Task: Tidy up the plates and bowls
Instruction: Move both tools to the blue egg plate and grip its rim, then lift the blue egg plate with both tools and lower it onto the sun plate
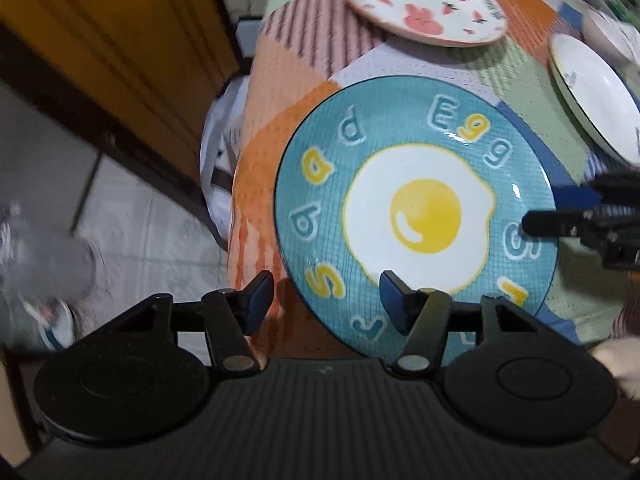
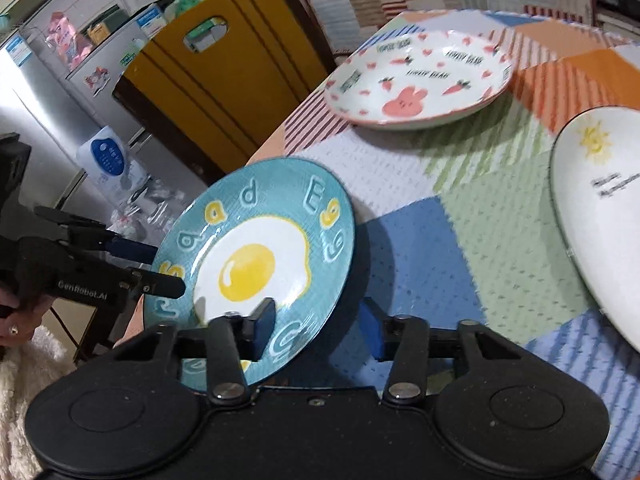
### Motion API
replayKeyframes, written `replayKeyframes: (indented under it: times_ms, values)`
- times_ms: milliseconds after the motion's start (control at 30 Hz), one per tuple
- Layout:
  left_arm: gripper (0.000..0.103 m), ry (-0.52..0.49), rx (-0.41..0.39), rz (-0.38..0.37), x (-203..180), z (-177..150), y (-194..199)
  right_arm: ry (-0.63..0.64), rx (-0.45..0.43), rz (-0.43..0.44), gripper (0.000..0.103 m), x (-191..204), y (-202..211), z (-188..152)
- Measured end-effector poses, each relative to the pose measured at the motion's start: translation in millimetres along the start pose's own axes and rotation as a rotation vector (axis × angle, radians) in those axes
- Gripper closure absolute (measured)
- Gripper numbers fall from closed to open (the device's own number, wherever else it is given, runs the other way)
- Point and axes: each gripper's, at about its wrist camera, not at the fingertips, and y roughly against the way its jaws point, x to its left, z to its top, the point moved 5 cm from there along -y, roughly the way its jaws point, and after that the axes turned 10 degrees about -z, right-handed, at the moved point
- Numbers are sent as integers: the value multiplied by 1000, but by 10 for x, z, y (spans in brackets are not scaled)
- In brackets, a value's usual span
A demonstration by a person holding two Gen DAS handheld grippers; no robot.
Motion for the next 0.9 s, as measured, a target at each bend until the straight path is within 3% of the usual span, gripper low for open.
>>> replayKeyframes:
  times_ms: [33,233,600,767,900]
  values:
    - [50,23,6,-10,22,-9,-16,11,5,10,67,15,-20,-15]
    - [69,87,12,-60,52,-35,-54,45,3,-33,79,68,-112,-18]
    - [68,138,-15,-80,85,-14,-79,7,-12,-43,81,32,-135,-5]
    - [69,92,-27,-51,18,-42,-34,88,-23,-57,79,94,-120,-12]
    - [69,61,-48,-72,-99,-46,68,87,-31,-26,79,44,-18,-33]
